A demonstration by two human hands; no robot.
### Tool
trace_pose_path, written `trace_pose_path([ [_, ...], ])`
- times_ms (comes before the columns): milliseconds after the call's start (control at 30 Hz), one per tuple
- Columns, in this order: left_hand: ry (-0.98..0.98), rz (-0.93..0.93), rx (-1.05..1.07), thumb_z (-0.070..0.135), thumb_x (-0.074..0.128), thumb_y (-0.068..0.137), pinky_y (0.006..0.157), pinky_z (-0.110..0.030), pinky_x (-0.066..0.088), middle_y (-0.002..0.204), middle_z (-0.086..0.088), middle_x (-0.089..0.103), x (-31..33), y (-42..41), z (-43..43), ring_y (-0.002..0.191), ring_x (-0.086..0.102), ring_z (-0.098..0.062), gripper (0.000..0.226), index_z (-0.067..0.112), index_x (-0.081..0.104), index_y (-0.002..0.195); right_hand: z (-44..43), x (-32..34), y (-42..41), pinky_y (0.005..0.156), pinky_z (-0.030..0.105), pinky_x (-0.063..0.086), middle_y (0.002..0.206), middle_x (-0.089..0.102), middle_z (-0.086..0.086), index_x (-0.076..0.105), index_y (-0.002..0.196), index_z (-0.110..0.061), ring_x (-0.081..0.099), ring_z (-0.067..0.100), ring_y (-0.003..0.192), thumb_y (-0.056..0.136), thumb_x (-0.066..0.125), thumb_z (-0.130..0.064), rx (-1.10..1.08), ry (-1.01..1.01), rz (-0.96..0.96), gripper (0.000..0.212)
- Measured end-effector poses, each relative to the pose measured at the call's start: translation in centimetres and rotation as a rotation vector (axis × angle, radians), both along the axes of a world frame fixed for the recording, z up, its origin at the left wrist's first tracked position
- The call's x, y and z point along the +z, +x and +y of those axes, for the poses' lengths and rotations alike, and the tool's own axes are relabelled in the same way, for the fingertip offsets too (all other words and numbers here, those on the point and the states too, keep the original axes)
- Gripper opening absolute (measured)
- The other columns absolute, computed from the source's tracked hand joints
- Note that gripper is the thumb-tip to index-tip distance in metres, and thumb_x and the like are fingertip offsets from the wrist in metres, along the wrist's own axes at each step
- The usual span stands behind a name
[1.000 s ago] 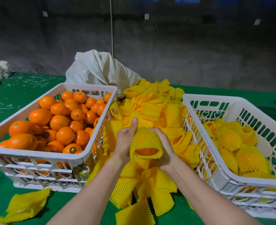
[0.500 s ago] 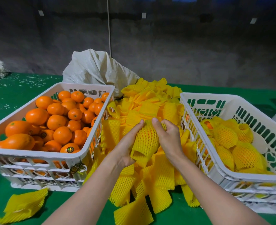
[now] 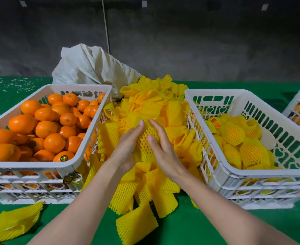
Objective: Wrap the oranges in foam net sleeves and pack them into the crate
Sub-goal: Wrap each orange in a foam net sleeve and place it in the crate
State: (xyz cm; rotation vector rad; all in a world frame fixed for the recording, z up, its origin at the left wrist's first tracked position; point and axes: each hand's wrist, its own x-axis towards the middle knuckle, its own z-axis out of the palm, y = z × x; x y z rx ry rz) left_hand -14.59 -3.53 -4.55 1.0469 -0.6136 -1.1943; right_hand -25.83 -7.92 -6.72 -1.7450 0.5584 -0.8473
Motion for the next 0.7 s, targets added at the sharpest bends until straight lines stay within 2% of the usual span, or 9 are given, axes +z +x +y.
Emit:
trace_pose_path([
  [100, 0.007, 0.048, 0.082, 0.054, 0.042, 0.09, 0.086, -0.038, 0.053, 0.113, -0.003, 0.07, -0.1, -0.7, -0.6, 0.102, 0.067, -0.018, 0.05, 0.019, 0.062, 0.118, 0.3, 0.2, -0.6, 0.104, 0.016, 0.034, 0.138, 0.039, -0.024, 0.037, 0.132, -0.041, 0.033, -0.01, 0.129, 0.093, 0.056, -0.028, -0.011, -0.029, -0.016, 0.046],
  [200, 0.03, 0.054, 0.129, 0.06, 0.031, 0.093, 0.089, -0.04, 0.052, 0.113, -0.006, 0.07, -0.1, -1.7, -1.6, 0.102, 0.067, -0.021, 0.06, 0.017, 0.062, 0.12, -0.1, 1.6, -1.4, 0.1, 0.035, 0.042, 0.127, 0.052, -0.003, 0.05, 0.126, -0.024, 0.046, 0.013, 0.122, 0.082, 0.071, -0.014, -0.13, -0.085, -0.028, 0.049],
  [267, 0.022, 0.102, 0.093, 0.064, 0.025, 0.093, 0.086, -0.041, 0.053, 0.111, -0.007, 0.071, 0.1, -2.6, -2.4, 0.101, 0.068, -0.022, 0.065, 0.017, 0.062, 0.118, -1.0, 2.6, -2.2, 0.095, 0.034, 0.044, 0.117, 0.055, -0.002, 0.054, 0.118, -0.02, 0.05, 0.016, 0.114, 0.078, 0.073, -0.009, -0.195, -0.089, -0.073, 0.046],
  [333, -0.005, 0.124, 0.076, 0.06, 0.023, 0.096, 0.088, -0.041, 0.052, 0.114, -0.007, 0.069, 0.1, -3.7, -3.5, 0.103, 0.067, -0.022, 0.064, 0.015, 0.058, 0.125, -2.1, 3.5, -3.6, 0.091, 0.029, 0.045, 0.115, 0.056, -0.003, 0.054, 0.114, -0.026, 0.051, 0.013, 0.111, 0.076, 0.074, -0.011, -0.245, -0.102, -0.09, 0.045],
  [467, -0.033, -0.023, 0.049, 0.03, 0.031, 0.103, 0.07, -0.031, 0.05, 0.083, 0.003, 0.07, -0.6, -6.9, -5.1, 0.07, 0.066, -0.011, 0.037, 0.009, 0.056, 0.121, -6.1, 4.9, -8.1, 0.086, 0.028, 0.048, 0.111, 0.055, -0.011, 0.051, 0.108, -0.033, 0.053, 0.012, 0.107, 0.076, 0.074, -0.019, -0.41, -0.095, -0.145, 0.042],
  [533, -0.072, -0.091, -0.031, 0.022, 0.039, 0.098, 0.073, -0.031, 0.051, 0.088, 0.0, 0.072, -1.0, -8.9, -5.7, 0.079, 0.067, -0.016, 0.028, 0.009, 0.057, 0.115, -8.6, 5.3, -10.9, 0.077, 0.015, 0.046, 0.101, 0.054, -0.018, 0.05, 0.105, -0.033, 0.053, -0.003, 0.095, 0.074, 0.075, -0.02, -0.549, -0.105, -0.138, 0.041],
  [600, -0.088, -0.145, -0.106, 0.026, 0.051, 0.088, 0.076, -0.029, 0.054, 0.095, -0.002, 0.074, -1.1, -10.8, -6.6, 0.089, 0.069, -0.017, 0.028, 0.011, 0.059, 0.11, -10.9, 5.3, -13.7, 0.063, 0.003, 0.039, 0.093, 0.051, -0.023, 0.05, 0.103, -0.031, 0.05, -0.015, 0.083, 0.073, 0.075, -0.02, -0.645, -0.138, -0.029, 0.041],
  [633, -0.079, -0.148, -0.134, 0.025, 0.052, 0.088, 0.078, -0.03, 0.054, 0.097, -0.004, 0.074, -1.2, -11.7, -7.1, 0.092, 0.069, -0.018, 0.025, 0.013, 0.06, 0.108, -12.0, 5.0, -15.1, 0.059, 0.002, 0.038, 0.094, 0.051, -0.023, 0.05, 0.104, -0.03, 0.05, -0.014, 0.079, 0.072, 0.075, -0.02, -0.656, -0.141, 0.077, 0.042],
  [700, -0.044, -0.122, -0.178, 0.02, 0.042, 0.099, 0.08, -0.03, 0.053, 0.1, -0.008, 0.072, -1.2, -13.1, -8.2, 0.095, 0.068, -0.021, 0.022, 0.01, 0.058, 0.11, -13.8, 4.3, -17.3, 0.062, 0.014, 0.042, 0.11, 0.056, -0.01, 0.052, 0.109, -0.028, 0.052, -0.001, 0.081, 0.071, 0.075, -0.021, -0.591, -0.13, 0.444, 0.045],
])
